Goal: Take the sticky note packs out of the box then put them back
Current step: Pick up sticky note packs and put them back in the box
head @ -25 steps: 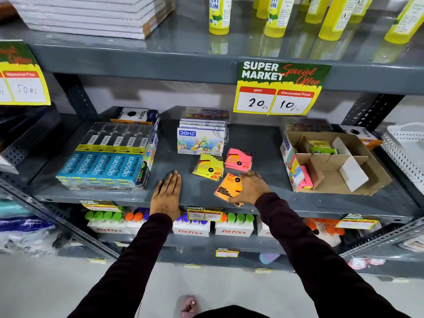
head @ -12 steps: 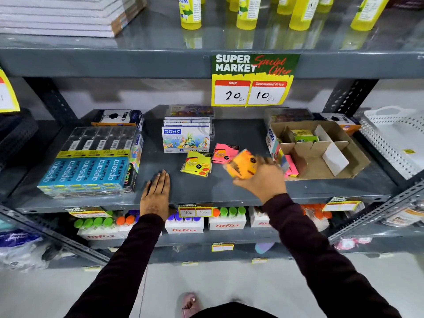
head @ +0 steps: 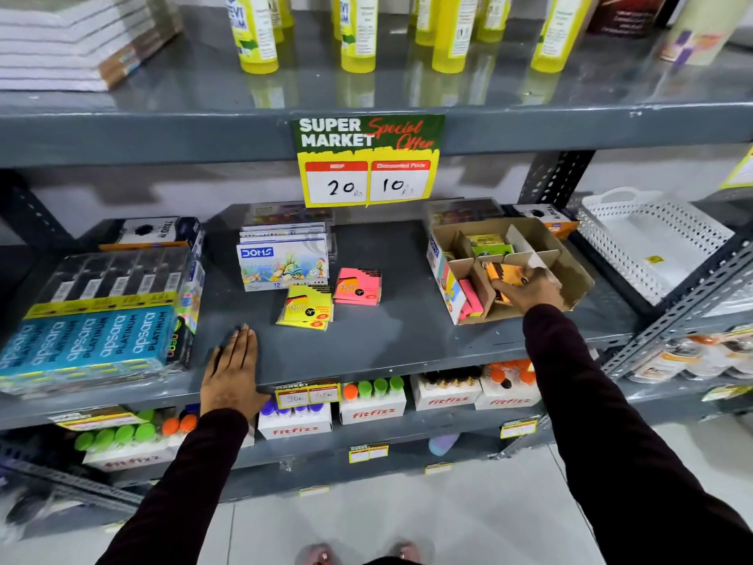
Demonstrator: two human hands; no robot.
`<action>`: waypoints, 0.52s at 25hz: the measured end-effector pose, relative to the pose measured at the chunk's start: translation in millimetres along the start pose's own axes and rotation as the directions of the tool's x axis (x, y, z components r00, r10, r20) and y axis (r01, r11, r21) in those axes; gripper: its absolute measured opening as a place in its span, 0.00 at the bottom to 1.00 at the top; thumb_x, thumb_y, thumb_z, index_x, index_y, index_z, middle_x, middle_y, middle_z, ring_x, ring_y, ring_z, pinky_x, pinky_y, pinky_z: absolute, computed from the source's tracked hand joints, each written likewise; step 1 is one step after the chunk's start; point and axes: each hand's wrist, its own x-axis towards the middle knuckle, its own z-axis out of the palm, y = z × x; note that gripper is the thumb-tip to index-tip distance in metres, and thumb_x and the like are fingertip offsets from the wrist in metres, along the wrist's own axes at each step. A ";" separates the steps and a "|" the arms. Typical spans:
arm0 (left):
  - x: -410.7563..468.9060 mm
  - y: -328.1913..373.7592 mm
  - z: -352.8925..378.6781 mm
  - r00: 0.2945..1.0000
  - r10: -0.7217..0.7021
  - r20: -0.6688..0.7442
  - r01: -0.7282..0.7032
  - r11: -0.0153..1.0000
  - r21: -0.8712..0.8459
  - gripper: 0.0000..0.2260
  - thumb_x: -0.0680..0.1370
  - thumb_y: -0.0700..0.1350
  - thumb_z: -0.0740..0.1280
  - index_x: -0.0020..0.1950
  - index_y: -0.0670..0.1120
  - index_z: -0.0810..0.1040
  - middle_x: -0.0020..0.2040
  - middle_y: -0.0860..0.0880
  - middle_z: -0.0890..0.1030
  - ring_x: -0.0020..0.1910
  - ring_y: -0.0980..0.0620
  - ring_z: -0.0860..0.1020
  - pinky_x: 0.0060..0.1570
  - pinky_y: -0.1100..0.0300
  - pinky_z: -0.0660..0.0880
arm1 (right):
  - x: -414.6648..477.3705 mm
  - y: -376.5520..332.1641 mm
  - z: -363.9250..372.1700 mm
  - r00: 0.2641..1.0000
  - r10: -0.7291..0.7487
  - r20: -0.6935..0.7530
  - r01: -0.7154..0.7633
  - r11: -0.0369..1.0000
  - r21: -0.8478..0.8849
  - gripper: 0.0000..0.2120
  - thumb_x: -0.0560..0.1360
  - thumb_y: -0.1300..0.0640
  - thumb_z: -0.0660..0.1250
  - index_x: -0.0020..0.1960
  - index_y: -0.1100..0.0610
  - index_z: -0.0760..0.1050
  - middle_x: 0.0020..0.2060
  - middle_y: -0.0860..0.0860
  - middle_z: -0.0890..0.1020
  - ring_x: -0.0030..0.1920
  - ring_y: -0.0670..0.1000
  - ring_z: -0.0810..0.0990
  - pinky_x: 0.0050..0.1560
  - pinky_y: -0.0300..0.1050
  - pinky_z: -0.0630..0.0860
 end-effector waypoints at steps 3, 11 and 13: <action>0.3 1.2 -1.7 1.000 -0.008 0.013 0.008 1.000 0.007 0.50 0.68 0.58 0.73 0.76 0.42 0.44 0.79 0.45 0.48 0.78 0.48 0.47 0.76 0.51 0.45 | 7.1 2.0 10.5 0.996 0.032 0.084 -0.035 0.999 0.035 0.31 0.73 0.43 0.69 0.67 0.62 0.70 0.64 0.61 0.78 0.64 0.62 0.75 0.65 0.53 0.71; -2.4 5.1 -8.6 0.999 -0.010 0.039 0.008 0.998 0.057 0.50 0.70 0.59 0.71 0.76 0.42 0.41 0.79 0.45 0.44 0.78 0.49 0.45 0.77 0.51 0.45 | -10.4 -13.9 26.1 0.999 0.013 0.042 -0.005 0.984 -0.180 0.20 0.81 0.51 0.57 0.65 0.65 0.71 0.64 0.64 0.75 0.66 0.65 0.72 0.69 0.58 0.68; -0.6 5.4 -13.6 0.994 0.001 0.107 -0.012 0.995 0.097 0.50 0.71 0.58 0.70 0.76 0.42 0.38 0.79 0.45 0.41 0.78 0.48 0.43 0.77 0.50 0.45 | -24.9 -33.9 24.5 0.996 -0.087 -0.032 0.079 0.979 -0.189 0.19 0.80 0.54 0.58 0.62 0.68 0.72 0.61 0.68 0.75 0.63 0.67 0.73 0.66 0.58 0.70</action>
